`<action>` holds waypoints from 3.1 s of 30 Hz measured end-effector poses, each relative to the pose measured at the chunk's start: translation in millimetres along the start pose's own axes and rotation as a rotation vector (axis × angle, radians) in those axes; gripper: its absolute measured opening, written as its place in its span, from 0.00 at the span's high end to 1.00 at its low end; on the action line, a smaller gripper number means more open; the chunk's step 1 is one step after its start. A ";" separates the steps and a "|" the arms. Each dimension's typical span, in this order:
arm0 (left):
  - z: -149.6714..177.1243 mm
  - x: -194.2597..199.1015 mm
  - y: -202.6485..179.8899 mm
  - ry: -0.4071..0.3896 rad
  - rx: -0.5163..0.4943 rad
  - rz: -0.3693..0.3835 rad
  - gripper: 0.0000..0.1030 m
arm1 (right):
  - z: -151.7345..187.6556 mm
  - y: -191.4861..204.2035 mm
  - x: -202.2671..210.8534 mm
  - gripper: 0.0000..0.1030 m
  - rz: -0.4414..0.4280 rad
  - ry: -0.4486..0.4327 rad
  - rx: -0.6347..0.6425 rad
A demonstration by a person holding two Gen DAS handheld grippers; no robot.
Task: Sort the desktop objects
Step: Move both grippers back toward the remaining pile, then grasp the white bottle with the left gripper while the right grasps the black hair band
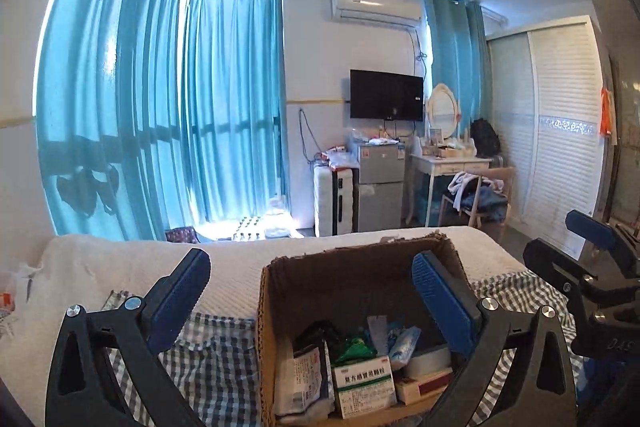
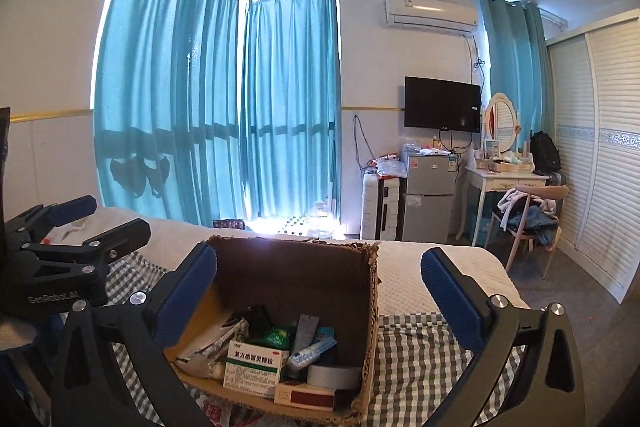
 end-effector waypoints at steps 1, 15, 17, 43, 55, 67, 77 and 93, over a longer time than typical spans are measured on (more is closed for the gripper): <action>0.9 4.2 -1.8 0.007 -0.002 0.007 0.00 | 0.9 -0.6 2.7 0.00 0.002 0.000 0.000; 34.7 29.2 39.2 0.039 0.152 -0.095 0.00 | 52.4 -6.6 23.3 0.00 0.004 0.075 -0.018; 42.3 30.0 44.8 0.042 0.166 -0.108 0.00 | 64.9 -7.0 22.1 0.00 -0.001 0.105 -0.020; 224.3 -37.3 13.7 0.582 0.109 -0.048 0.00 | 196.5 12.2 -16.2 0.00 -0.047 0.458 0.070; 292.2 -56.2 -0.1 0.784 0.149 -0.003 0.14 | 253.1 28.2 -38.4 0.14 -0.052 0.631 0.132; 332.8 -64.4 -15.3 0.900 0.145 0.038 0.22 | 315.9 15.1 -63.9 0.36 0.003 0.885 0.141; 338.4 -62.1 -26.3 0.900 0.122 0.078 0.62 | 338.4 17.0 -67.5 0.90 -0.004 0.959 0.152; 287.8 -33.8 -33.4 0.746 0.075 0.168 0.84 | 290.0 8.9 -34.2 0.98 -0.056 0.810 0.107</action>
Point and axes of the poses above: each gripper's, at about its wrist camera, not at the fingertips, and x roughly against the way its jaws point, y to its left, z to its underside, the point moved 8 cm from there along -x, roughly the way its jaws point, and after that the axes turned 5 degrees about -x, right-handed, at the moved point
